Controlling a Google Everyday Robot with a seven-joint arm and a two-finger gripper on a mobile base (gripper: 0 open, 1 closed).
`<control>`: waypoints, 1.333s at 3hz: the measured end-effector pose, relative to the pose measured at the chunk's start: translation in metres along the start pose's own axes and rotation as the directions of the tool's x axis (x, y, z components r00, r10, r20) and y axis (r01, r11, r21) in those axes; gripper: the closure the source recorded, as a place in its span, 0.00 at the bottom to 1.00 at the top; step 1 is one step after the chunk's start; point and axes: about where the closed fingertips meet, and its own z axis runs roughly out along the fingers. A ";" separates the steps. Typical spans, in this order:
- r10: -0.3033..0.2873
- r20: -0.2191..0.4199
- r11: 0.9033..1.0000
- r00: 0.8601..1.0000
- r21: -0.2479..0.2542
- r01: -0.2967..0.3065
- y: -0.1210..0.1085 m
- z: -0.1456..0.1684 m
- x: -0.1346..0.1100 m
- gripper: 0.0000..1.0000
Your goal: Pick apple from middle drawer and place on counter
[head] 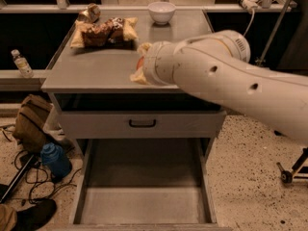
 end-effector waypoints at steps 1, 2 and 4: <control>-0.057 -0.035 0.997 0.998 0.058 0.059 -0.044 0.011 0.011 1.00; -0.071 -0.067 0.995 0.995 0.066 0.075 -0.073 0.025 0.015 1.00; -0.052 -0.091 0.998 0.995 0.038 0.055 -0.104 0.055 0.015 1.00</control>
Offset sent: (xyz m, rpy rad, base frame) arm 0.1121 -0.0259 0.0436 -0.1151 -0.0562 -0.0795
